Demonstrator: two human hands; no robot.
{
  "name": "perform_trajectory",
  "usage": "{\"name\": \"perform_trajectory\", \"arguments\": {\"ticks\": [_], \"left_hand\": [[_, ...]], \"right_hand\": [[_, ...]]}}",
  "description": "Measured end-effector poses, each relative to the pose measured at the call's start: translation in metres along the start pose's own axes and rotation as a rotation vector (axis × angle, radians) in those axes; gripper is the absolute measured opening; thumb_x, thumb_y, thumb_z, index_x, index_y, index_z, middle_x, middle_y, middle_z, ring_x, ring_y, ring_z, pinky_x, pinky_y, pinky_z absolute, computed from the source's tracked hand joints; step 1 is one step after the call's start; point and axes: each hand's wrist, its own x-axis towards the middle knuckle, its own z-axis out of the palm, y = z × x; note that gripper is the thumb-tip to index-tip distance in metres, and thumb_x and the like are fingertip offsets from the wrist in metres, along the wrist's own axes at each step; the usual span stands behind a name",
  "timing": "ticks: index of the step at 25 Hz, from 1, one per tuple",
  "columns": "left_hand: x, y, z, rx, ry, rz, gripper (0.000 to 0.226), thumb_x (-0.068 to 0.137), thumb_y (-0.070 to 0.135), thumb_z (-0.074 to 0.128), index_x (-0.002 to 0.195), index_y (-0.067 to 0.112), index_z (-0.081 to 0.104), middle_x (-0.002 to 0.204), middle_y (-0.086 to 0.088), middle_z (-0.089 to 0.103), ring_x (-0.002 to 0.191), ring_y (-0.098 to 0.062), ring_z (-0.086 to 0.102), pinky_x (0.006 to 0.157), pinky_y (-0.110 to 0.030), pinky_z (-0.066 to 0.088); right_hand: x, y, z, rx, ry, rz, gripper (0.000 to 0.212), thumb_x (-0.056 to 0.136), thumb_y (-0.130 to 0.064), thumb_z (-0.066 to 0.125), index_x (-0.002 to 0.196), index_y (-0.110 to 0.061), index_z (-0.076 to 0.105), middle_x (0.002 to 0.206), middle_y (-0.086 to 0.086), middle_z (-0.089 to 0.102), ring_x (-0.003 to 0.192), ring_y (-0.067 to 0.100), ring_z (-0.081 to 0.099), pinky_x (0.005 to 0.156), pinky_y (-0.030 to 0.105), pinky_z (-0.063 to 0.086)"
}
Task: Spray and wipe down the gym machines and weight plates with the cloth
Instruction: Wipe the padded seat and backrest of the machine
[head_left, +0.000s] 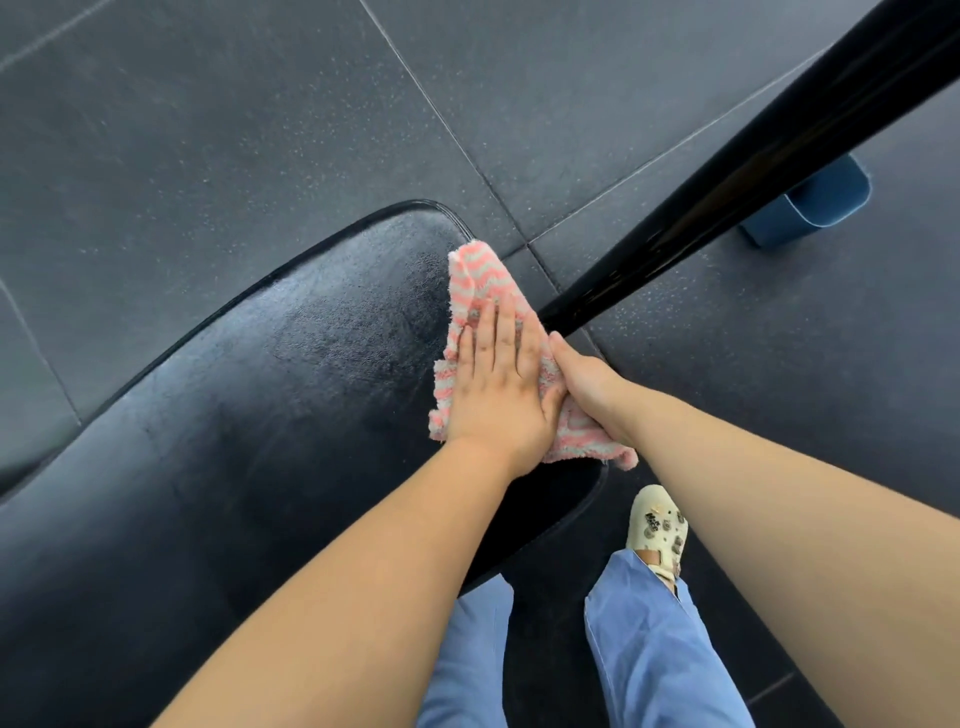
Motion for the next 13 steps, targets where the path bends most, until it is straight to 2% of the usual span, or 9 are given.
{"name": "perform_trajectory", "arguments": {"ticks": [3,5,9,11,13], "left_hand": [[-0.02,0.01,0.012,0.003,-0.05,0.036,0.068,0.098,0.048,0.011,0.135,0.009,-0.031,0.146,-0.011,-0.037,0.133,-0.025,-0.039,0.108,-0.038,-0.027],[-0.037,0.018,0.022,-0.014,-0.071,0.064,0.064,0.09,0.048,-0.004,0.131,0.009,-0.034,0.137,-0.011,-0.044,0.122,-0.024,-0.049,0.105,-0.038,-0.032],[-0.077,0.036,0.039,0.054,-0.147,0.124,0.068,0.073,0.041,-0.019,0.128,0.007,-0.041,0.125,-0.016,-0.057,0.113,-0.03,-0.057,0.096,-0.041,-0.039],[-0.097,0.043,0.046,0.058,-0.195,0.12,0.068,0.072,0.04,-0.018,0.128,0.007,-0.04,0.123,-0.014,-0.058,0.113,-0.029,-0.058,0.092,-0.04,-0.042],[-0.113,0.047,0.054,0.083,-0.224,0.094,0.065,0.08,0.04,-0.01,0.128,0.007,-0.04,0.12,-0.012,-0.06,0.112,-0.028,-0.058,0.088,-0.04,-0.045]], "right_hand": [[-0.006,0.03,-0.003,0.11,0.011,0.034,0.061,0.097,-0.055,0.026,0.138,-0.014,0.045,0.136,0.011,0.052,0.122,0.025,0.051,0.105,0.04,0.039],[-0.012,0.053,0.001,0.2,0.029,0.039,0.062,0.097,-0.056,0.027,0.139,-0.015,0.043,0.14,0.009,0.049,0.127,0.022,0.047,0.11,0.042,0.033],[-0.03,0.088,0.022,0.525,0.093,0.11,0.059,0.095,-0.057,0.031,0.135,-0.016,0.047,0.131,0.004,0.056,0.118,0.02,0.054,0.106,0.039,0.04],[-0.043,0.096,0.028,0.533,0.109,0.154,0.06,0.094,-0.059,0.032,0.127,-0.014,0.055,0.122,0.005,0.062,0.11,0.019,0.059,0.101,0.037,0.044],[-0.052,0.105,0.033,0.466,0.131,0.193,0.057,0.096,-0.056,0.031,0.111,-0.011,0.063,0.097,0.003,0.07,0.089,0.015,0.065,0.087,0.029,0.051]]}}
